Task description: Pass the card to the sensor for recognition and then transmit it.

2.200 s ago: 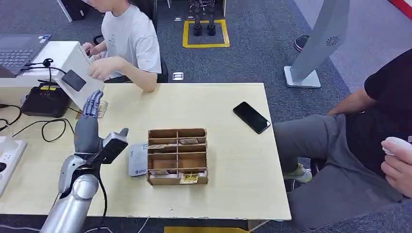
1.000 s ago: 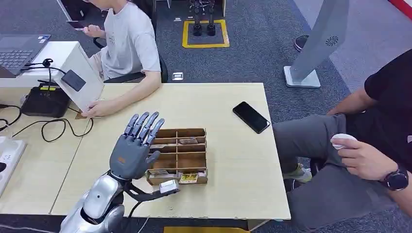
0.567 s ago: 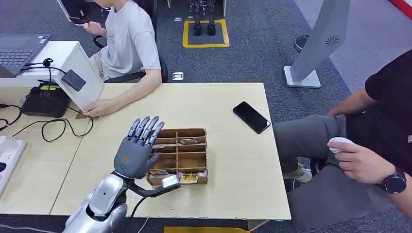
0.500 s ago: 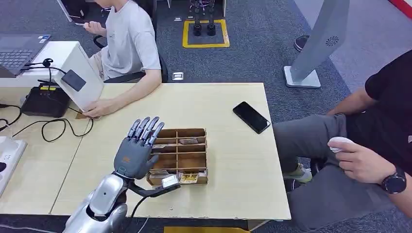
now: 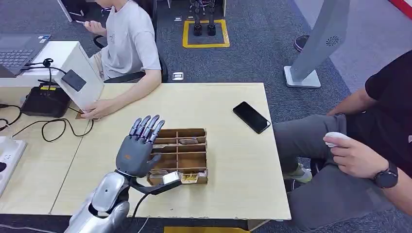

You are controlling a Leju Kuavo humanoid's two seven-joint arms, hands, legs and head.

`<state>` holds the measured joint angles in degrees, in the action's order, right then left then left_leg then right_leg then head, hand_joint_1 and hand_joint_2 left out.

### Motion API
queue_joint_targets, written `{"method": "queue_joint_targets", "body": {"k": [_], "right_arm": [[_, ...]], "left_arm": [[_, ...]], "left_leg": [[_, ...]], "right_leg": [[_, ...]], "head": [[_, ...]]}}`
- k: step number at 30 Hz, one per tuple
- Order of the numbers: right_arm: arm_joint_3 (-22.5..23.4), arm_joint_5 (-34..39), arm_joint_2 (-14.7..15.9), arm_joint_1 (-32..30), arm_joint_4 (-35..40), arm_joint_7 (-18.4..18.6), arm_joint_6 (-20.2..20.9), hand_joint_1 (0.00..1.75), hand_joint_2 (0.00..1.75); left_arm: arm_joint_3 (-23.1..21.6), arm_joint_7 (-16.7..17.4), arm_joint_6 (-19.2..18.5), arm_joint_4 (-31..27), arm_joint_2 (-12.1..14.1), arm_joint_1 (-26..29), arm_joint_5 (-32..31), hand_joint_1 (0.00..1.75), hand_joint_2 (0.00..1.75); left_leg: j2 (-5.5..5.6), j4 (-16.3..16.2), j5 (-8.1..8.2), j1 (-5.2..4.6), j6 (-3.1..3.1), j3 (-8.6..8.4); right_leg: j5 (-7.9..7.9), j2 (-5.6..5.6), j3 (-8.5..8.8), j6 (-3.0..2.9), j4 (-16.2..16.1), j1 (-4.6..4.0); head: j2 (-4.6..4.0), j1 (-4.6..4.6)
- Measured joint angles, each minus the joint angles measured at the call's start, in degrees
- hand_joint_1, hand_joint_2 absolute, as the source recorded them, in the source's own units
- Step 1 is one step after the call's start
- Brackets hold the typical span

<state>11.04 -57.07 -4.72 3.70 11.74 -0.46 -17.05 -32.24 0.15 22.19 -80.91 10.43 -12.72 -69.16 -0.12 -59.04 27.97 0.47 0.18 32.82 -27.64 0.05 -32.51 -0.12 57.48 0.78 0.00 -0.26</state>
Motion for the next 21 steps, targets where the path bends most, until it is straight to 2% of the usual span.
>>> {"method": "queue_joint_targets", "body": {"k": [10,21], "right_arm": [[0.0,-0.44,0.0,0.22,0.0,0.31,0.28,0.0,0.0],[0.02,-0.46,-0.07,0.21,0.0,0.24,0.57,0.0,0.0]], "left_arm": [[0.37,-0.66,-1.18,1.55,-1.27,-0.92,3.17,0.0,1.75],[0.96,-0.76,-1.12,3.3,-1.53,-0.84,3.32,0.0,1.75]], "left_leg": [[0.0,0.0,0.0,0.0,0.0,0.0],[0.0,0.0,0.0,0.0,0.0,0.01]], "right_leg": [[0.0,0.0,0.0,0.0,0.0,0.0],[0.0,0.0,0.0,0.0,0.0,0.0]], "head": [[0.0,0.0],[0.0,-0.02]]}}
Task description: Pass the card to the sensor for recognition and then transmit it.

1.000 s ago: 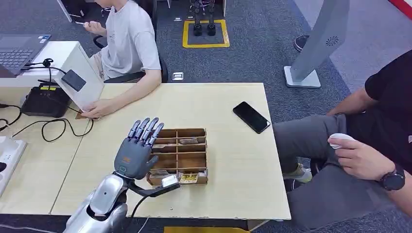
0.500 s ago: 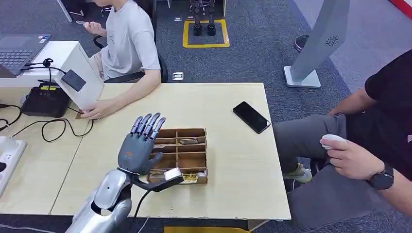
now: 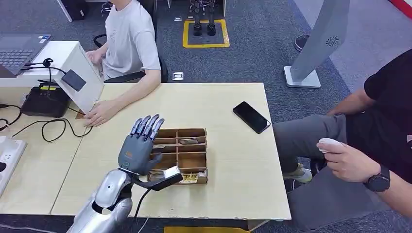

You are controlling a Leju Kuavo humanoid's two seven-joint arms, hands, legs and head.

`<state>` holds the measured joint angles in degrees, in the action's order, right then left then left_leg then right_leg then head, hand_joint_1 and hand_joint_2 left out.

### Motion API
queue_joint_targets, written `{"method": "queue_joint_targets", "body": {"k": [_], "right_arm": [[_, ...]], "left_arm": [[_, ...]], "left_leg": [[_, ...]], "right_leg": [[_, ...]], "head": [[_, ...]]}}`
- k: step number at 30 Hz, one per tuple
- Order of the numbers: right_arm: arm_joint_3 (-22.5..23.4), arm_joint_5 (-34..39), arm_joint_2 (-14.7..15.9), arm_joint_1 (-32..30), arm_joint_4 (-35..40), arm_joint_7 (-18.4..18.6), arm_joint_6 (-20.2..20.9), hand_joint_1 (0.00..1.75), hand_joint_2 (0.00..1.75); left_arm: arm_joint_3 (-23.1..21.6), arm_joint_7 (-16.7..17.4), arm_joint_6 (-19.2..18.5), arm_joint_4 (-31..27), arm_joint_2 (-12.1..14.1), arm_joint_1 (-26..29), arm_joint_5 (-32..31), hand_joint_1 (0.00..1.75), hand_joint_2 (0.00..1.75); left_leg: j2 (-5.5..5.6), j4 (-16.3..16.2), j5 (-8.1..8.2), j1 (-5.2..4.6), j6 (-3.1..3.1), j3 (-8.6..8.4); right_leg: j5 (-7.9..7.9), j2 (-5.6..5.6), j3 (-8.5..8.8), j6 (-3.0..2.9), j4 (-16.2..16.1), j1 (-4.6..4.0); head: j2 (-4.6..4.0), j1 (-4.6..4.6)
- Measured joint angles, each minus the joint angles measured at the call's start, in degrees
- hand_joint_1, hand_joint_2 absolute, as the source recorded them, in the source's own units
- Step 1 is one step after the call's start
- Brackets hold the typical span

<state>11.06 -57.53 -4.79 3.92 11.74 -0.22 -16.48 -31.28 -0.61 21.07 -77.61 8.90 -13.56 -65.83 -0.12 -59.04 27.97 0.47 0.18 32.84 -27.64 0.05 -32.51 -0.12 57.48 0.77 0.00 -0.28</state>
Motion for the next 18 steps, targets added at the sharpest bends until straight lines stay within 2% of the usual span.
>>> {"method": "queue_joint_targets", "body": {"k": [8,9,10,14,18], "right_arm": [[0.0,-0.15,0.0,0.0,0.0,0.0,0.18,0.0,0.0],[0.0,-0.18,0.0,0.0,0.0,0.0,0.2,0.0,0.0],[0.0,-0.24,0.0,0.0,0.0,0.04,0.2,0.0,0.0],[0.0,-0.52,0.0,0.02,0.0,0.2,0.22,0.0,0.0],[0.0,-0.63,0.0,0.04,0.0,0.24,0.22,0.0,0.0]], "left_arm": [[0.17,0.0,-0.02,0.94,0.0,0.02,0.2,0.0,1.75],[0.24,0.0,-0.09,1.12,0.0,0.03,0.24,1.45,1.75],[0.31,0.0,-0.2,1.31,0.0,0.02,0.28,1.75,1.75],[0.57,0.09,-2.65,2.03,0.02,0.02,0.44,1.75,1.75],[0.98,0.35,-2.99,2.78,0.0,0.01,0.85,1.75,1.75]], "left_leg": [[0.0,0.0,0.0,0.0,0.0,0.0],[0.0,0.0,0.0,0.0,0.0,0.0],[0.0,0.0,0.0,0.0,0.0,0.0],[0.0,0.0,0.0,0.0,0.0,0.0],[0.0,0.0,0.0,0.0,0.0,0.0]], "right_leg": [[0.0,0.0,0.0,0.0,0.0,0.0],[0.0,0.0,0.0,0.0,0.0,0.0],[0.0,0.0,0.0,0.0,0.0,0.0],[0.0,0.0,0.0,0.0,0.0,0.0],[0.0,0.0,0.0,0.0,0.0,0.0]], "head": [[0.0,0.02],[0.0,0.0],[0.0,0.02],[0.0,0.0],[0.0,0.02]]}}
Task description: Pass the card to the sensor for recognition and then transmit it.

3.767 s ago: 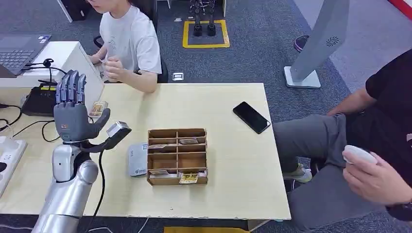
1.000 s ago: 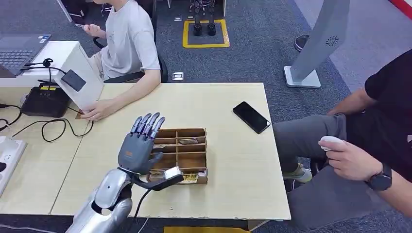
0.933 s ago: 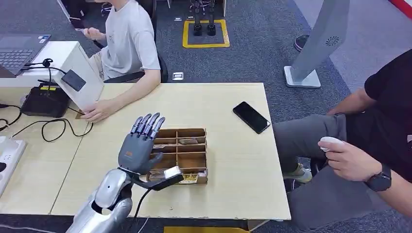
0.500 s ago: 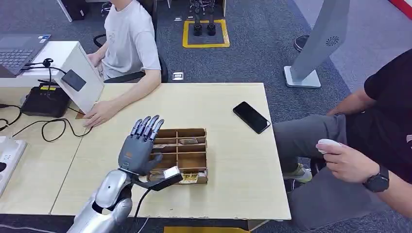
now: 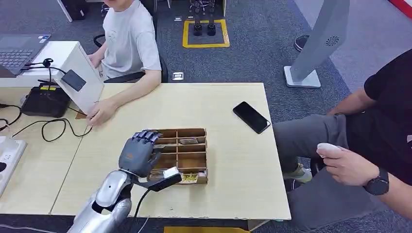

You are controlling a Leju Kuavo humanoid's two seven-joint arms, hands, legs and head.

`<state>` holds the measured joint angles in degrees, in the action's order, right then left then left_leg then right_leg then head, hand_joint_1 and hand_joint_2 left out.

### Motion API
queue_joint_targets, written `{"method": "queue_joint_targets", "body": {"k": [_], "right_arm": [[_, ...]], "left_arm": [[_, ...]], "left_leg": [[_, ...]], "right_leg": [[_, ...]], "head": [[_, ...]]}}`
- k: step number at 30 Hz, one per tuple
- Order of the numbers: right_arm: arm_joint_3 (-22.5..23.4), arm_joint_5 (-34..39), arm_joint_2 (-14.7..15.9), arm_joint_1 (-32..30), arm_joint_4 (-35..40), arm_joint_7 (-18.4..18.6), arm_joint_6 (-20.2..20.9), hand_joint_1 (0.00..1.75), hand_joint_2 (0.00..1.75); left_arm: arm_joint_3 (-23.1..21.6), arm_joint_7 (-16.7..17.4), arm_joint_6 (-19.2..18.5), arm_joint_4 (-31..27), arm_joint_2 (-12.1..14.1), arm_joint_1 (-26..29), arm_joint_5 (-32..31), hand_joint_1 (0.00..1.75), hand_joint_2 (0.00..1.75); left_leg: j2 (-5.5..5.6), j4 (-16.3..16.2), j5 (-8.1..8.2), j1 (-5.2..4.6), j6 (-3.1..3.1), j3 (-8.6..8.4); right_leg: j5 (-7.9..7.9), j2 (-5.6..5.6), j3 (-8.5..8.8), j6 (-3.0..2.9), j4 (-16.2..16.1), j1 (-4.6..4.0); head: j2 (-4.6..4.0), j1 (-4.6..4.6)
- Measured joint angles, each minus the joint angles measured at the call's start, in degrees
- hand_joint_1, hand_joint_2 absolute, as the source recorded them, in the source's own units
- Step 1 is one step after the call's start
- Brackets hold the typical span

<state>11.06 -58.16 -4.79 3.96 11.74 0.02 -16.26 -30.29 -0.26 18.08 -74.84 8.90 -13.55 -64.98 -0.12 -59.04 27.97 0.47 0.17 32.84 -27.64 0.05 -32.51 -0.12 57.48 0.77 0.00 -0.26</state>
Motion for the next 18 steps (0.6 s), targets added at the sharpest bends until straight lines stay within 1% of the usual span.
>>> {"method": "queue_joint_targets", "body": {"k": [1,2,3,4,5,10,12,14,18], "right_arm": [[0.02,0.0,-0.02,0.0,0.0,0.0,0.0,0.0,0.0],[0.02,0.0,-0.02,0.01,0.0,0.0,0.0,0.0,0.0],[0.02,0.0,-0.02,0.01,0.0,0.0,-0.02,0.0,0.0],[0.02,-0.02,-0.06,0.03,0.02,0.0,-0.02,0.0,0.0],[0.04,-0.02,-0.13,0.04,0.02,0.0,-0.02,0.0,0.0],[0.07,-0.07,-0.24,0.09,0.09,0.07,-0.02,0.0,0.0],[0.11,-0.09,-0.24,0.09,0.09,0.11,-0.02,0.0,0.0],[0.37,-0.09,-0.24,0.1,0.11,0.11,-0.09,0.0,0.0],[0.87,-0.09,-0.24,0.08,0.11,0.0,-0.11,0.0,0.0]], "left_arm": [[0.13,0.18,0.02,0.13,0.0,-0.01,0.13,1.75,1.75],[0.22,0.31,0.04,0.26,0.02,0.0,0.13,1.55,1.75],[0.33,0.35,0.04,0.44,0.04,0.0,0.13,0.47,1.75],[0.48,0.35,0.07,0.55,0.04,0.0,0.15,1.5,1.75],[0.59,0.37,0.17,0.61,0.04,0.0,0.22,1.75,1.75],[1.23,0.09,0.61,0.7,0.0,0.02,1.53,1.75,1.75],[1.53,-1.18,0.66,0.7,-0.02,0.03,3.42,1.75,1.75],[2.14,-3.51,0.46,0.64,-0.07,0.06,7.64,1.75,1.75],[3.19,-4.52,-1.24,-1.81,0.08,0.08,10.84,1.75,1.75]], "left_leg": [[0.0,0.0,0.0,0.0,0.0,0.0],[0.0,0.0,0.0,0.0,0.0,0.0],[0.01,0.0,0.0,0.0,0.0,0.0],[0.01,0.0,0.0,0.0,0.0,0.0],[0.01,0.0,0.0,0.0,0.0,0.0],[0.01,0.0,0.0,0.0,0.0,0.01],[0.01,0.0,0.0,0.0,0.0,0.01],[0.01,0.0,0.0,0.0,0.0,0.01],[0.01,0.0,0.0,0.0,0.0,0.01]], "right_leg": [[0.0,0.0,0.0,0.0,0.0,0.0],[0.0,0.0,0.0,0.0,0.0,0.0],[0.0,-0.01,0.0,0.0,0.0,0.0],[0.0,-0.01,0.0,0.0,0.0,0.0],[0.0,-0.01,0.0,0.0,0.0,0.0],[0.0,0.0,0.0,0.0,0.0,0.0],[0.0,-0.01,0.0,0.0,0.0,0.0],[0.0,-0.01,0.0,0.0,0.0,0.0],[0.0,-0.01,0.0,0.0,0.0,0.0]], "head": [[0.0,-0.02],[0.0,0.0],[0.0,0.0],[0.0,-0.02],[0.0,0.0],[0.0,-0.02],[0.0,0.0],[0.0,0.0],[0.0,0.0]]}}
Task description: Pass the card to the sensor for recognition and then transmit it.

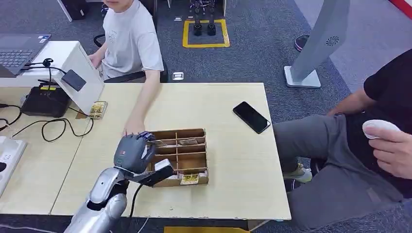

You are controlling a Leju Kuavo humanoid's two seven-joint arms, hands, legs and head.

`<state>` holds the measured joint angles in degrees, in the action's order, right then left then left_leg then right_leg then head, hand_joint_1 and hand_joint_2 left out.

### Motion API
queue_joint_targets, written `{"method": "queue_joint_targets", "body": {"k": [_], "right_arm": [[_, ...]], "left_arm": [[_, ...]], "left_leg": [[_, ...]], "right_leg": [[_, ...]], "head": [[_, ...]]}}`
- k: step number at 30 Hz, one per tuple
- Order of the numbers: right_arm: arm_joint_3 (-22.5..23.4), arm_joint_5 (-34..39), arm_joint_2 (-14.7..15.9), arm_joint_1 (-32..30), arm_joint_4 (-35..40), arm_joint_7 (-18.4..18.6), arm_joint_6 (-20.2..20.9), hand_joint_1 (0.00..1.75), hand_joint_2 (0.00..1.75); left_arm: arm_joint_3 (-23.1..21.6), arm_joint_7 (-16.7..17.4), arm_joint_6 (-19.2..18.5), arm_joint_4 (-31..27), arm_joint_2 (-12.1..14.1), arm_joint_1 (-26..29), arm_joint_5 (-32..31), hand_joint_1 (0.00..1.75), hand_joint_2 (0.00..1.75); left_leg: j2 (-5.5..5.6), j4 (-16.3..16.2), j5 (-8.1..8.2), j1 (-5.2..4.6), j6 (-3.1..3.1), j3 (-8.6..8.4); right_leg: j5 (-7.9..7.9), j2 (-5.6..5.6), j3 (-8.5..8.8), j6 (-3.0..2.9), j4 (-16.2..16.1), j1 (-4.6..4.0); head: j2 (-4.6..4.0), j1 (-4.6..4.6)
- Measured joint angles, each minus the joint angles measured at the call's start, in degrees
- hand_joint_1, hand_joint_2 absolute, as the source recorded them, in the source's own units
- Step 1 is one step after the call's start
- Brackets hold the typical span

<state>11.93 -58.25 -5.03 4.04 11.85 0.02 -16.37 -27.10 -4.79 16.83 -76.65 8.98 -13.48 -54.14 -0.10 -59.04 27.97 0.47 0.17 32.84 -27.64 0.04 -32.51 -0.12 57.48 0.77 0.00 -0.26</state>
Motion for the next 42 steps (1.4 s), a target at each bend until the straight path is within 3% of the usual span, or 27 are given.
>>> {"method": "queue_joint_targets", "body": {"k": [5,11,16,25,30,33,35,39,40,42], "right_arm": [[0.15,0.04,0.0,-0.04,-0.02,-0.28,0.0,0.0,0.0],[1.01,-0.02,0.0,-0.2,-0.02,-0.94,0.0,0.0,0.0],[1.7,0.07,0.0,-0.36,-0.02,-1.16,-0.39,0.0,0.0],[1.95,-1.12,-0.04,-0.41,-0.02,-1.09,-0.76,0.0,0.0],[1.94,-2.47,-0.18,0.01,0.02,-0.46,0.2,0.0,0.0],[1.92,-2.97,-0.28,0.46,0.13,-0.02,0.31,0.0,0.0],[1.92,-2.97,-0.42,0.74,0.15,-0.09,0.26,0.0,0.0],[1.86,-3.67,-0.48,0.86,0.15,0.5,0.26,0.0,0.0],[1.81,-4.0,-0.48,0.87,0.15,0.63,0.28,0.0,0.0],[1.81,-4.09,-0.48,0.86,0.15,0.7,0.28,0.0,0.0]], "left_arm": [[0.72,-0.72,-0.9,-3.02,1.08,-0.18,1.62,1.75,1.75],[2.51,0.59,-7.08,-11.12,7.4,-6.11,4.32,1.75,1.75],[5.2,2.06,-7.26,-15.83,10.99,-9.86,3.52,1.75,1.75],[5.79,7.17,-6.93,-15.37,10.93,-11.27,-4.0,1.75,1.75],[5.64,11.48,-6.56,-9.2,9.84,-14.83,-10.62,1.75,1.75],[5.64,12.15,-5.67,-3.86,8.85,-17.32,-11.23,1.75,1.75],[5.66,11.85,-4.68,0.04,8.24,-18.52,-10.29,1.55,1.75],[5.66,11.3,-3.3,3.56,7.39,-18.75,-9.57,1.43,1.75],[5.66,11.28,-3.3,4.34,7.13,-18.7,-9.53,0.93,1.75],[5.66,11.19,-3.28,5.15,6.84,-18.69,-9.53,0.93,1.75]], "left_leg": [[-0.01,0.0,-0.01,0.01,0.0,-0.01],[0.0,0.0,-0.06,0.07,-0.05,-0.01],[-0.03,0.0,-0.07,0.08,-0.07,0.0],[-0.01,-0.01,-0.06,0.05,-0.06,0.01],[-0.02,-0.03,-0.08,0.06,-0.07,0.0],[-0.02,-0.03,-0.09,0.07,-0.07,0.0],[-0.08,-0.03,-0.09,0.07,-0.08,0.0],[-0.04,-0.03,-0.08,0.07,-0.07,0.03],[-0.05,-0.03,-0.08,0.07,-0.07,0.04],[-0.04,-0.03,-0.07,0.07,-0.07,0.06]], "right_leg": [[0.0,0.01,-0.01,0.0,0.0,0.0],[0.02,0.01,-0.02,-0.03,0.02,-0.05],[0.02,0.02,-0.02,-0.04,0.03,-0.07],[0.02,0.01,-0.03,-0.03,0.0,-0.04],[0.06,0.02,-0.05,-0.06,0.0,-0.05],[0.07,0.02,-0.04,-0.06,0.01,-0.05],[0.08,0.05,-0.04,-0.07,0.02,-0.05],[0.06,0.04,-0.05,-0.07,0.02,-0.05],[0.06,0.04,-0.06,-0.06,0.02,-0.06],[0.06,0.04,-0.07,-0.06,0.02,-0.06]], "head": [[0.0,-0.02],[0.0,-0.02],[0.0,-0.02],[0.0,0.0],[0.0,-0.02],[0.0,0.0],[0.0,-0.02],[0.0,0.0],[0.0,0.0],[0.0,0.0]]}}
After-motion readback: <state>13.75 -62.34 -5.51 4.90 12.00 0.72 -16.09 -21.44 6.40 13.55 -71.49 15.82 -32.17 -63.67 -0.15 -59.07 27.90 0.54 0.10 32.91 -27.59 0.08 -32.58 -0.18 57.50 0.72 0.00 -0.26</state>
